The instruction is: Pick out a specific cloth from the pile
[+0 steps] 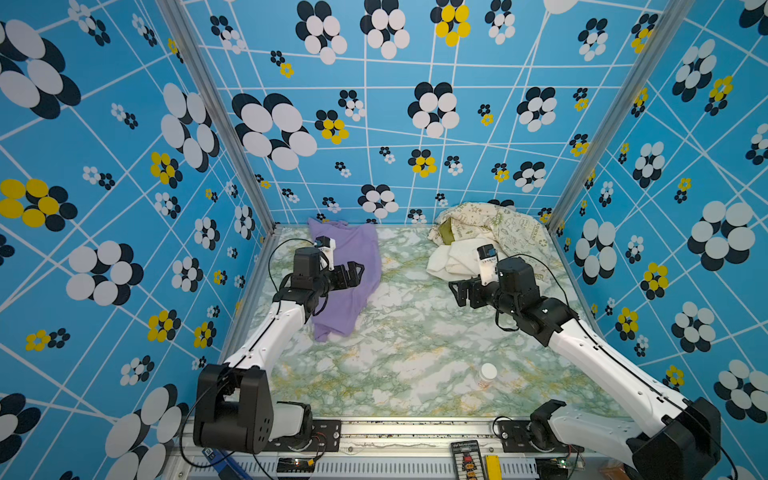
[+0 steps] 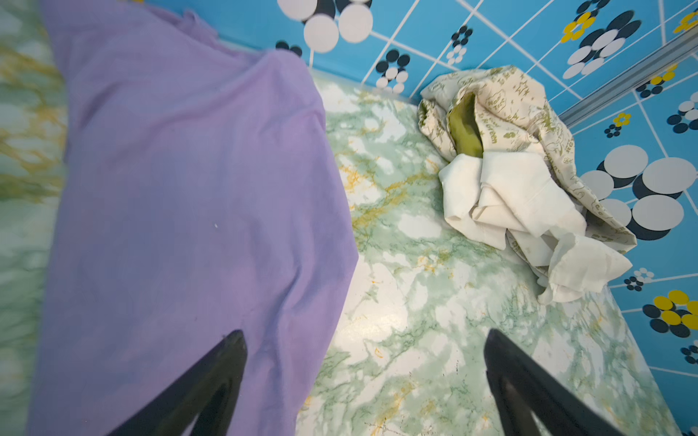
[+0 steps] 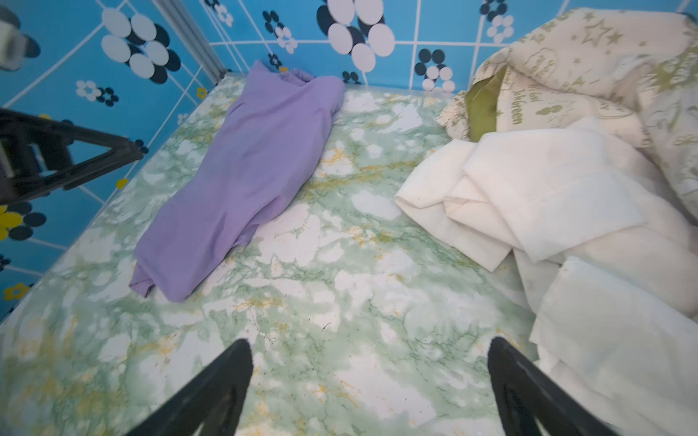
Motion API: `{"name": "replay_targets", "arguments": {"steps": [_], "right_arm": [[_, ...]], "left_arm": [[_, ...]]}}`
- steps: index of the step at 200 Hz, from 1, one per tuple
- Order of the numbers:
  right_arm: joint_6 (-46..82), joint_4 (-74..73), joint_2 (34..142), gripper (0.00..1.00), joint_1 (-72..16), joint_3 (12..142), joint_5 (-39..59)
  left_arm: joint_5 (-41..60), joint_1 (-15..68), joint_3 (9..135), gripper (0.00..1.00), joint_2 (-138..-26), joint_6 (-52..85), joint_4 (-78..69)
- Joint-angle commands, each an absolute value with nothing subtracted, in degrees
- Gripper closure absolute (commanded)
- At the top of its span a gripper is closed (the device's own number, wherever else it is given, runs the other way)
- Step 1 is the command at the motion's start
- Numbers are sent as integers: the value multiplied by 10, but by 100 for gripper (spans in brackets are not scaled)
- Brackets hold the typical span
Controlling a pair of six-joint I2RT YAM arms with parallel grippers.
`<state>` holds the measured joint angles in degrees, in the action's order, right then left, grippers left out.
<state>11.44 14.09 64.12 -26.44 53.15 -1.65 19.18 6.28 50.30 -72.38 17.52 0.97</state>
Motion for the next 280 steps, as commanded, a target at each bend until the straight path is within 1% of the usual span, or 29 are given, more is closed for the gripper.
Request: {"name": "replay_targets", "arguments": {"steps": [1,25,46,69,91,100,118,130,143,175,214,251,268,280], "right_arm": [[137,80,613,1,-222,491,-73],[144,24,596,1,-171,437,-126],[146,-13,593,1,-125,392,-167],[146,-74,597,1,-85,338,-204],[134,-151,611,1,-71,288,-216],[121,-186,621,1,-52,269,-215],[90,-255,648,1,-49,238,-210],[73,-305,669,1,-48,219,-205],[57,-357,693,1,-47,200,-197],[35,-445,751,1,-45,182,-160],[-7,-453,783,1,-41,201,-104],[-13,-604,864,1,-37,163,-91],[-22,-637,891,1,-37,161,-75],[-21,-620,888,1,-36,168,-77]], "left_arm": [[127,60,460,1,-663,99,-41],[74,58,393,1,-605,52,-96],[26,42,334,1,-583,44,-154],[-9,20,271,1,-592,65,-241],[-41,8,225,1,-638,80,-341],[-40,5,223,1,-662,84,-363],[-43,2,218,1,-714,86,-419],[-35,1,235,1,-720,74,-398],[-38,2,233,1,-733,59,-429],[-34,1,220,1,-732,28,-446],[-19,2,207,1,-728,22,-464],[-47,1,171,1,-704,29,-483],[-38,1,163,1,-712,28,-490],[-39,1,156,1,-725,29,-509]]}}
